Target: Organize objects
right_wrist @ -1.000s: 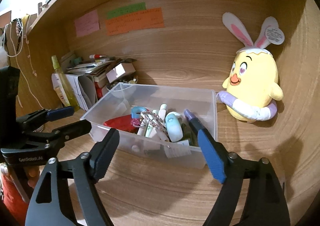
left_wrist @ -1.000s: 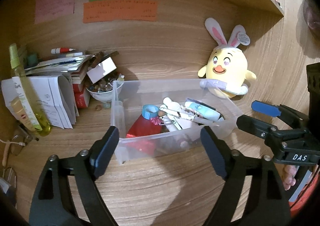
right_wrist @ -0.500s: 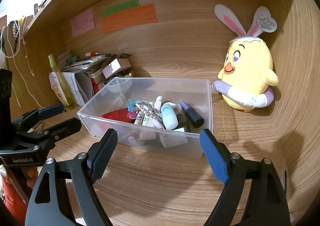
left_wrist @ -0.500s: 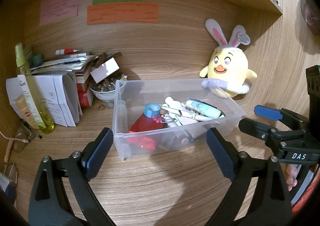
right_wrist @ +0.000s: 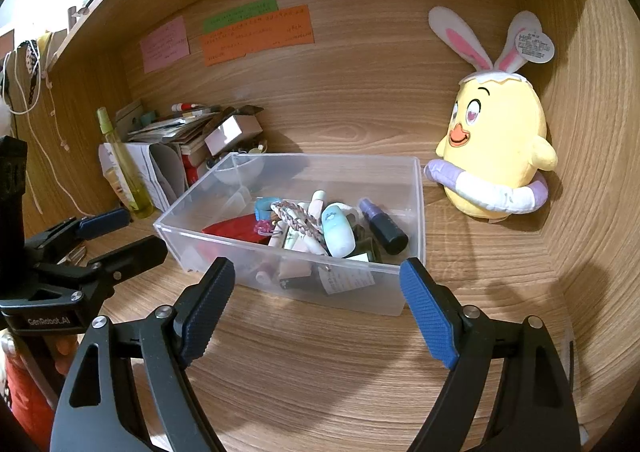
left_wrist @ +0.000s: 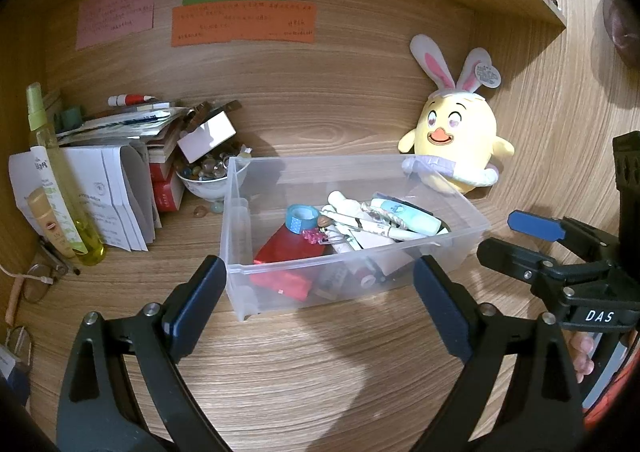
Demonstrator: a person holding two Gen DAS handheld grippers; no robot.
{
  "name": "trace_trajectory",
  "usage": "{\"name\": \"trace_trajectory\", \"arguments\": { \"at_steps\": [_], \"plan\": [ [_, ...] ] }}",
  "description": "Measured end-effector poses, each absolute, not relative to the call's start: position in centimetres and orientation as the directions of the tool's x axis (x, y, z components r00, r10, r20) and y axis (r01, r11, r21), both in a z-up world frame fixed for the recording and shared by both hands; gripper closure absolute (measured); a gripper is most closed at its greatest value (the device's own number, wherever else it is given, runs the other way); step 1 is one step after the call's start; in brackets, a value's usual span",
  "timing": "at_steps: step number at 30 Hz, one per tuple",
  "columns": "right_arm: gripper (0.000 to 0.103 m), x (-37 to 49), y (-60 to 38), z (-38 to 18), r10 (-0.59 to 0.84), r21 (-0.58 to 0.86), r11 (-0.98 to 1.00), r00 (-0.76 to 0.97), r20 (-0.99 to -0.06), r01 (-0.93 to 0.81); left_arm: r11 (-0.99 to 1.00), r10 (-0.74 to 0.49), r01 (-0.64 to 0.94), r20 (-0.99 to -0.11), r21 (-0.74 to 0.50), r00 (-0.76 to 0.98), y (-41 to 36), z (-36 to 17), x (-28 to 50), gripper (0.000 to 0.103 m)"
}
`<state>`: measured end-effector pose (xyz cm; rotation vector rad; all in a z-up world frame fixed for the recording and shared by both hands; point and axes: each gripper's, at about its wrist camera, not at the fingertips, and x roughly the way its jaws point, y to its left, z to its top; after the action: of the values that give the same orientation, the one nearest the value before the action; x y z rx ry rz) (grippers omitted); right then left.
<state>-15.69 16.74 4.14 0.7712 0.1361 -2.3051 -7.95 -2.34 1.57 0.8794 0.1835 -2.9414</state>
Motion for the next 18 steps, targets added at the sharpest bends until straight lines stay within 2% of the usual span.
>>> {"name": "trace_trajectory", "arguments": {
  "at_steps": [18],
  "plan": [
    [0.020, -15.53, 16.51, 4.14, -0.583, 0.108, -0.753, -0.583, -0.566, 0.649, -0.990, -0.025, 0.095, -0.550, -0.099, -0.835, -2.21, 1.40, -7.96, 0.007]
  ]
}}
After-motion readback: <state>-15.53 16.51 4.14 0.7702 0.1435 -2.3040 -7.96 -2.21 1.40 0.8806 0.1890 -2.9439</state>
